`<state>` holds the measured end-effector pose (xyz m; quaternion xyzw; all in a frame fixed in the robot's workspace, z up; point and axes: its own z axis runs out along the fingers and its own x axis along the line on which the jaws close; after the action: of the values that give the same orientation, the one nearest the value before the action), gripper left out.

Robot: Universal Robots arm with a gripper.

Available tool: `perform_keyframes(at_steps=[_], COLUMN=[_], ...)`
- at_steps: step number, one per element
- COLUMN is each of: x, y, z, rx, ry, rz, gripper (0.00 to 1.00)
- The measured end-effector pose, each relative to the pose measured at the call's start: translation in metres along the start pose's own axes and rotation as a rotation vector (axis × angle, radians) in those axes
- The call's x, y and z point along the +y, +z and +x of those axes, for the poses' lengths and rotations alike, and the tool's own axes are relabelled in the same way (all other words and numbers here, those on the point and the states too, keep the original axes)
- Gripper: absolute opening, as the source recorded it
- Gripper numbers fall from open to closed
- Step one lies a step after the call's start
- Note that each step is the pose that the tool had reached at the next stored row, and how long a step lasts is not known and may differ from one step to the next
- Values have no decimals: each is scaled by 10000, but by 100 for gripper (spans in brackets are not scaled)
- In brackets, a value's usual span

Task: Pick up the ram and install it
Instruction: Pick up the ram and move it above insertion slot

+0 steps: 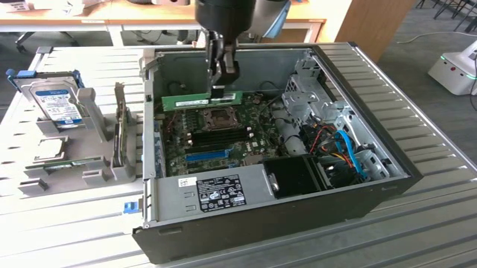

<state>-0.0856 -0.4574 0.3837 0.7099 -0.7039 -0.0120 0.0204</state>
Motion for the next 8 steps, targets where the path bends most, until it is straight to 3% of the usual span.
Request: perform_keyframes(at_steps=[5,8], x=[-149,-169], y=[-6,-6], z=[1,2], rx=[0,0], ry=[-1,-1], rz=[-4,-4], gripper=[12,12])
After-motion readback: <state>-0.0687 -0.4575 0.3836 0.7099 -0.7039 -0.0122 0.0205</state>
